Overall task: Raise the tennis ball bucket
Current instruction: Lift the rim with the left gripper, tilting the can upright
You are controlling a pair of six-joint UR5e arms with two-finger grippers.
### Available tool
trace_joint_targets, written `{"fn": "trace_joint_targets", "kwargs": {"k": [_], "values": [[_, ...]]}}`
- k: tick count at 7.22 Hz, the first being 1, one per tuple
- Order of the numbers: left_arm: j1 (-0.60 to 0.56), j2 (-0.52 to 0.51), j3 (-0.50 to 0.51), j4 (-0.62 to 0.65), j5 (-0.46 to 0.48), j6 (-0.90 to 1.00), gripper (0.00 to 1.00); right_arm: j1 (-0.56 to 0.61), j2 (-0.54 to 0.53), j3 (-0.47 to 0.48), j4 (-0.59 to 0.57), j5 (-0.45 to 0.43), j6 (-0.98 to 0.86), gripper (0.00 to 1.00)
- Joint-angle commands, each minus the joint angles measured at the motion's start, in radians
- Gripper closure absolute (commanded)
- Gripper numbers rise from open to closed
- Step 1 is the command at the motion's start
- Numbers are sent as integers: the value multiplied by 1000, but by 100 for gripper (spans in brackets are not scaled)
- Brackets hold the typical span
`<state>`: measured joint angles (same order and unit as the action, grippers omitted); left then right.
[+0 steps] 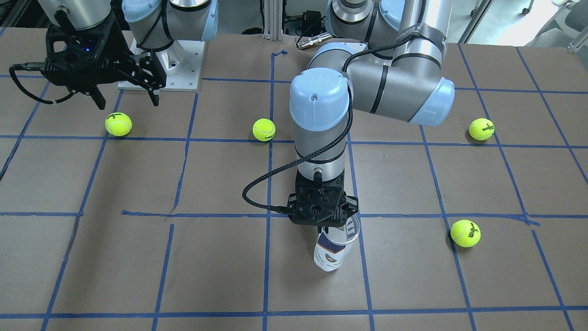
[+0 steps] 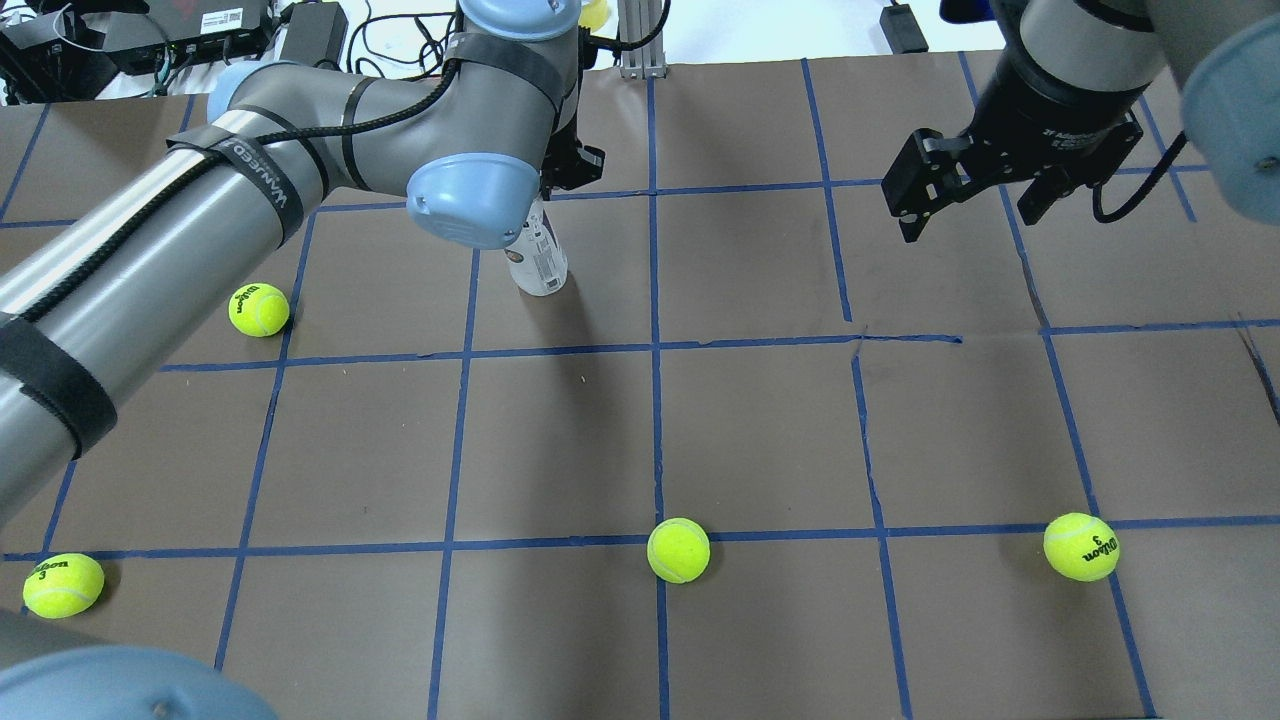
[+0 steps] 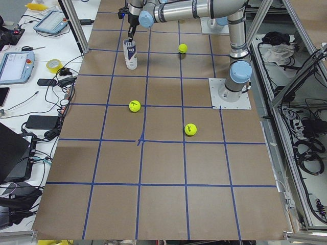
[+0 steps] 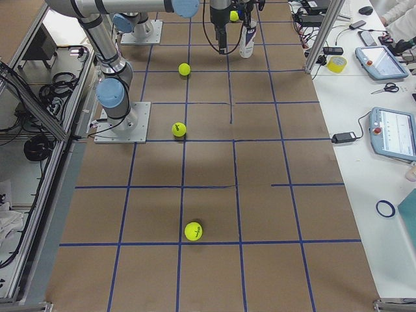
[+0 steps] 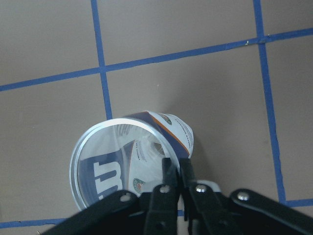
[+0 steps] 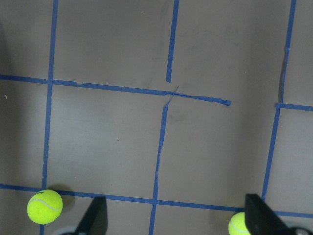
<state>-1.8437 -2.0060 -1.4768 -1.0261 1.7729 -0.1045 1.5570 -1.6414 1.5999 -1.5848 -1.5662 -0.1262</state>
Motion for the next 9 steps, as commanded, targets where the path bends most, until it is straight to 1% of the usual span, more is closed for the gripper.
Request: {"fn": "trace_joint_targets", "kwargs": {"k": [1,5,6,7,9], "values": [[-2,1,-13,61,-7,-3,0,0,0,0,0,0,0,0],[-5,42,0,60,-6,-1,0,0,0,0,0,0,0,0],[-9,68,-2,41,-7,-1,0,0,0,0,0,0,0,0],[-8,111,3,-39,-51,-1,0,0,0,0,0,0,0,0],[-2,234,4,-295,-63,-1,0,0,0,0,0,0,0,0]]}}
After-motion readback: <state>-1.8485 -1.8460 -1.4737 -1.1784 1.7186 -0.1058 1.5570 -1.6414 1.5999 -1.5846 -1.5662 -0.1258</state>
